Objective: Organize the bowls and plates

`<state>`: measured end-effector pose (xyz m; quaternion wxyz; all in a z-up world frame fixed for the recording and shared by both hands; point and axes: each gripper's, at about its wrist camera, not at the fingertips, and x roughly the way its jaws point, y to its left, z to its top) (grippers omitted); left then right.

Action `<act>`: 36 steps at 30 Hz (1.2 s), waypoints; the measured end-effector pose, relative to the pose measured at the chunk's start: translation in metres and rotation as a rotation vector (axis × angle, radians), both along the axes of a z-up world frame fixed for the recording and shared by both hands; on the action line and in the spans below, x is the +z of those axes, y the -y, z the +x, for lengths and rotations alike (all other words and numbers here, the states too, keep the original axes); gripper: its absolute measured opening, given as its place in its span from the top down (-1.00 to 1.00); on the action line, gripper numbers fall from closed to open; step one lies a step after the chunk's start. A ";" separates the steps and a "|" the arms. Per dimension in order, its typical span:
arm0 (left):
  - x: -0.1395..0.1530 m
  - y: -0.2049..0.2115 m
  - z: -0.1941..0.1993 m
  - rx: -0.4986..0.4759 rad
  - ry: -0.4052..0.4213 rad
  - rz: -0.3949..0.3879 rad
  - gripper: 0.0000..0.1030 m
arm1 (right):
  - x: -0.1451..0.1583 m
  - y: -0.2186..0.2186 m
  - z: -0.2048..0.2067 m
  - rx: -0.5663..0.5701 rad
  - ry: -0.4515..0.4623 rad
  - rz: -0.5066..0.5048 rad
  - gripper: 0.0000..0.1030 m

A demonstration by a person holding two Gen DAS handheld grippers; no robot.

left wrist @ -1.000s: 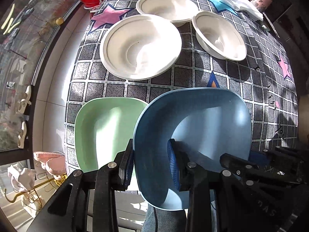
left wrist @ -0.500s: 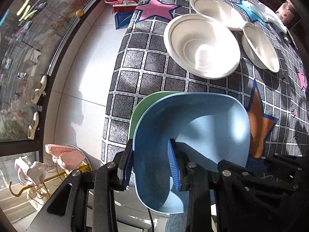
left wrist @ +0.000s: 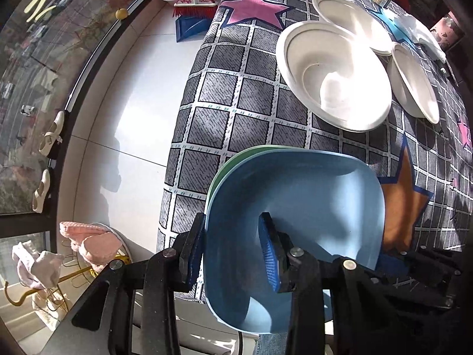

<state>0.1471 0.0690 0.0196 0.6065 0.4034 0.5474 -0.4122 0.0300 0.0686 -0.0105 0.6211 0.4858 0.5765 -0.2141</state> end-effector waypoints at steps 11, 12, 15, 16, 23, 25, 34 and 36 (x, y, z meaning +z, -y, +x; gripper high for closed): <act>0.006 -0.006 0.011 0.051 0.038 -0.018 -0.49 | 0.013 0.007 -0.021 -0.019 0.030 -0.033 -0.11; 0.006 -0.006 0.011 0.053 0.035 -0.018 -0.51 | 0.012 0.008 -0.025 -0.026 0.020 -0.037 -0.11; 0.005 -0.005 0.005 0.051 0.017 -0.017 -0.52 | 0.006 0.016 -0.043 -0.072 -0.014 -0.034 -0.11; 0.005 -0.004 0.002 0.046 0.006 -0.019 -0.52 | 0.004 0.018 -0.050 -0.087 -0.025 -0.033 -0.11; 0.010 0.015 -0.037 -0.052 -0.080 -0.044 -0.53 | 0.001 0.036 -0.110 -0.226 -0.105 -0.041 -0.11; 0.012 0.026 -0.051 -0.093 -0.092 -0.055 -0.53 | 0.002 0.040 -0.129 -0.272 -0.118 -0.047 -0.11; 0.027 0.092 -0.097 -0.135 -0.120 -0.125 -0.56 | 0.008 0.087 -0.189 -0.400 -0.067 -0.118 -0.83; 0.029 0.110 -0.105 -0.123 -0.121 -0.129 -0.56 | 0.013 0.107 -0.197 -0.393 -0.068 -0.163 -0.83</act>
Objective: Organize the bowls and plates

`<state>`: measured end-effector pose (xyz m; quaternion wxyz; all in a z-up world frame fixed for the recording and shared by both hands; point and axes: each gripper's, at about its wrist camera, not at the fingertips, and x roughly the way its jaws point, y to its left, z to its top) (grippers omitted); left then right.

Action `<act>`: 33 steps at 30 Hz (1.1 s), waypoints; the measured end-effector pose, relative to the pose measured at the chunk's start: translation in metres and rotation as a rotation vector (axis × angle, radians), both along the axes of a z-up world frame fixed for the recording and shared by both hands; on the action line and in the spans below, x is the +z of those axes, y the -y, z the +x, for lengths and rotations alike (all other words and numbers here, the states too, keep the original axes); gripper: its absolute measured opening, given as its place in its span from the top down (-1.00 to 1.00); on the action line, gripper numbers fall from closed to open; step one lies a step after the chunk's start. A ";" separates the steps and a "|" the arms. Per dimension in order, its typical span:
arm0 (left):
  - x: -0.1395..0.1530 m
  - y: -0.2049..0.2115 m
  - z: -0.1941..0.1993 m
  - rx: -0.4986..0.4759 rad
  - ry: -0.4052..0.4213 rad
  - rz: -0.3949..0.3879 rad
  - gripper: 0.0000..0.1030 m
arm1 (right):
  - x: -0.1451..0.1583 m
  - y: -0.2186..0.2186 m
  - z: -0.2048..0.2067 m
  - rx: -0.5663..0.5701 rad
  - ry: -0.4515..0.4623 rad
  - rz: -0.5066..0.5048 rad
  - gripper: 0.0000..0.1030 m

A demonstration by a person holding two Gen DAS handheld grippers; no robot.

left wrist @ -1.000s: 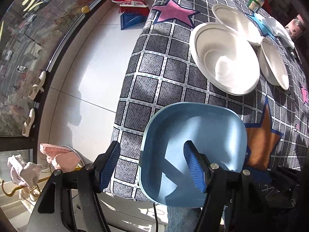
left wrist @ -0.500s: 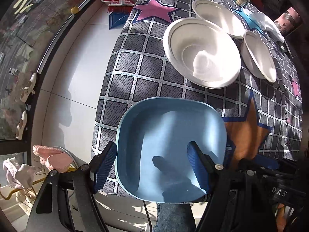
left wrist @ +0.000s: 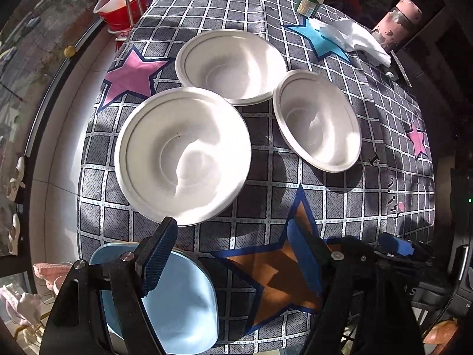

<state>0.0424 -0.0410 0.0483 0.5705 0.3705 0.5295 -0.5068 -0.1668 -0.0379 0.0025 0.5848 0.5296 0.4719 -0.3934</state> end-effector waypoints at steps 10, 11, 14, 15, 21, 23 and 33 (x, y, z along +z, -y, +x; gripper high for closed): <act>-0.011 0.081 -0.024 0.043 0.079 -0.020 -0.56 | 0.008 0.096 -0.024 0.045 0.041 -0.100 -0.83; -0.014 0.087 -0.025 0.037 0.092 -0.015 -0.56 | 0.006 0.101 -0.020 0.051 0.054 -0.099 -0.83; -0.027 0.103 -0.029 0.027 0.127 0.001 -0.56 | -0.002 0.122 -0.015 0.074 0.091 -0.080 -0.83; -0.031 0.107 -0.031 0.023 0.142 0.009 -0.56 | -0.006 0.126 -0.011 0.077 0.098 -0.071 -0.83; -0.039 0.120 -0.049 -0.060 0.185 0.028 -0.56 | -0.018 0.143 0.003 0.116 0.127 -0.054 -0.82; -0.040 0.124 -0.055 -0.079 0.187 0.032 -0.56 | -0.023 0.151 0.018 0.129 0.142 -0.049 -0.76; -0.053 0.140 -0.073 -0.154 0.213 0.098 0.18 | -0.040 0.157 0.026 0.130 0.178 0.045 0.43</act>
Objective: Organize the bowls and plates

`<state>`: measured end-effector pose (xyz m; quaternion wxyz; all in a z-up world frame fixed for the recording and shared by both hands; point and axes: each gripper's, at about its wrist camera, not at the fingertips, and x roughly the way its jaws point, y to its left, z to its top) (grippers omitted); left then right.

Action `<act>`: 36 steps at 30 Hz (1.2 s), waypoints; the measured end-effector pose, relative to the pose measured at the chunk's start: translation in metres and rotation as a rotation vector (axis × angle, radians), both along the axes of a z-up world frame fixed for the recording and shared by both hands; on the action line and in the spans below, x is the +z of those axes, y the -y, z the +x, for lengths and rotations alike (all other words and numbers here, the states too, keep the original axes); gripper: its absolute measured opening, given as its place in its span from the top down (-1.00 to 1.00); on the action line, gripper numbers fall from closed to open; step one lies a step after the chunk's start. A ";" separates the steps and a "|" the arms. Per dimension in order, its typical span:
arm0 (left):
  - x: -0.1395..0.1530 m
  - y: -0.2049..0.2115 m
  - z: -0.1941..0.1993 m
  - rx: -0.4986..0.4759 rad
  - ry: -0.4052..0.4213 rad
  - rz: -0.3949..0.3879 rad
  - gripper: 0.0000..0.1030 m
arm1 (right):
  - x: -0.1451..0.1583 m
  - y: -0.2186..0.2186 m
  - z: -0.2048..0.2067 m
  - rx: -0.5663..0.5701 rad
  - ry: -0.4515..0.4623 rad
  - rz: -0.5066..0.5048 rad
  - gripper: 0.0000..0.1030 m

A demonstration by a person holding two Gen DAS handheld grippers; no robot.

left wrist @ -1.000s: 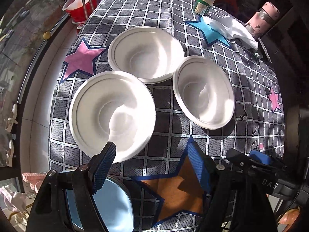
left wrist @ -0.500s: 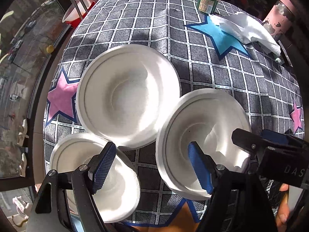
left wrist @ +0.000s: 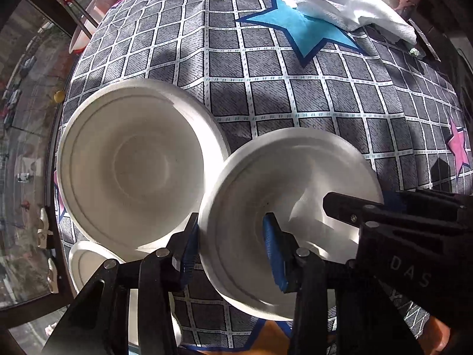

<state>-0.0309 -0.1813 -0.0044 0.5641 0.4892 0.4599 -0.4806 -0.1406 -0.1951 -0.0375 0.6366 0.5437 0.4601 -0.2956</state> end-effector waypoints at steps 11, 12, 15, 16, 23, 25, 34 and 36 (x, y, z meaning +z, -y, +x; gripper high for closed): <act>0.017 -0.022 -0.032 -0.091 0.069 -0.035 0.24 | 0.008 -0.026 -0.015 -0.020 0.020 -0.006 0.53; 0.018 -0.025 -0.036 -0.100 0.066 -0.037 0.24 | 0.007 -0.027 -0.020 -0.031 0.023 0.001 0.53; 0.013 -0.032 -0.046 -0.107 0.031 -0.017 0.24 | 0.002 -0.036 -0.035 -0.066 0.019 0.031 0.53; 0.009 -0.034 -0.048 -0.111 0.020 -0.007 0.24 | 0.001 -0.038 -0.039 -0.073 0.011 0.037 0.53; -0.004 -0.050 -0.070 -0.134 -0.047 0.017 0.25 | -0.008 -0.062 -0.070 -0.122 -0.032 0.078 0.53; -0.005 -0.057 -0.079 -0.151 -0.060 0.021 0.25 | -0.009 -0.070 -0.079 -0.138 -0.043 0.085 0.53; -0.011 -0.093 -0.133 -0.245 -0.151 0.071 0.33 | -0.009 -0.114 -0.135 -0.226 -0.095 0.134 0.53; -0.010 -0.101 -0.145 -0.268 -0.162 0.081 0.34 | -0.009 -0.123 -0.146 -0.247 -0.104 0.143 0.53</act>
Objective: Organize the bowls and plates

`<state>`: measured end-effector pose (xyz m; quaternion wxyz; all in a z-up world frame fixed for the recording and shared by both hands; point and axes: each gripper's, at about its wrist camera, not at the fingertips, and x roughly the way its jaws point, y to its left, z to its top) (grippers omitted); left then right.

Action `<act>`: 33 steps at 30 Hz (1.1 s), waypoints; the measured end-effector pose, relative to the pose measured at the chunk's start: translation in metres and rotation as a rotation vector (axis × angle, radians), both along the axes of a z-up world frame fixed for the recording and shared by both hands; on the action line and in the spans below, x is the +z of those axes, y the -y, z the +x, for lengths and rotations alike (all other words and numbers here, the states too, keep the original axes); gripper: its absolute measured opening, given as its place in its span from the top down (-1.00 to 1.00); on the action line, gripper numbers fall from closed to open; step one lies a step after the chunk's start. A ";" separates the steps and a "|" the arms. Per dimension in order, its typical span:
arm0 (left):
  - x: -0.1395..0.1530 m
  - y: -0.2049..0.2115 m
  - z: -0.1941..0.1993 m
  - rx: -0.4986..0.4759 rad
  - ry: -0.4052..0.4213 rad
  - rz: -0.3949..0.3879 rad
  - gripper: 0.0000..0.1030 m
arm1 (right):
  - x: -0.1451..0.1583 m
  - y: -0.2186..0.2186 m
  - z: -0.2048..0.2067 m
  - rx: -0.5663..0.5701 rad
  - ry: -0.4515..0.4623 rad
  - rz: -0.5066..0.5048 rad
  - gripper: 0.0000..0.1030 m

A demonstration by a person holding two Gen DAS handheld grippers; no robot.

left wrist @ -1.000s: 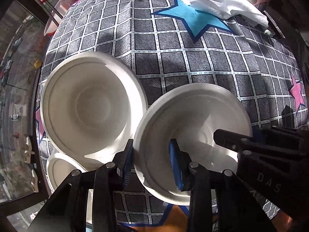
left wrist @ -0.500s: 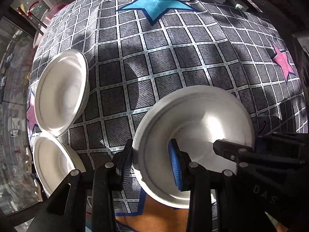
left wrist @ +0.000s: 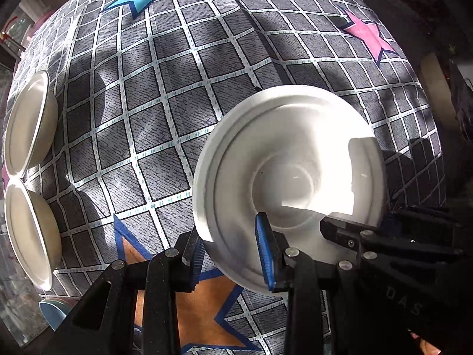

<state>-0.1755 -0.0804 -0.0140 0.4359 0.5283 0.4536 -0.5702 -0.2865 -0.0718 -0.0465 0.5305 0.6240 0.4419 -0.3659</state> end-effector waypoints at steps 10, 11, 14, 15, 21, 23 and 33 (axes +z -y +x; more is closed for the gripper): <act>0.006 -0.063 -0.072 -0.117 -0.031 0.023 0.28 | 0.003 -0.049 -0.040 -0.063 -0.039 0.051 0.53; 0.006 -0.068 -0.077 -0.123 -0.030 0.023 0.19 | 0.003 -0.055 -0.045 -0.066 -0.049 0.050 0.52; 0.009 -0.082 -0.079 -0.124 0.006 -0.005 -0.44 | 0.004 -0.061 -0.057 -0.091 -0.101 0.028 0.51; 0.011 -0.087 -0.071 -0.119 0.011 -0.021 -0.55 | 0.005 -0.062 -0.061 -0.104 -0.109 0.017 0.43; 0.016 -0.097 -0.026 -0.104 0.029 -0.038 -0.56 | 0.028 -0.059 -0.078 -0.165 -0.166 -0.100 -0.50; 0.017 -0.105 -0.011 -0.092 0.029 -0.039 -0.56 | 0.036 -0.053 -0.077 -0.172 -0.210 -0.134 -0.50; 0.034 -0.126 0.060 -0.021 -0.010 -0.067 -0.56 | 0.066 -0.034 -0.040 -0.131 -0.243 -0.214 -0.50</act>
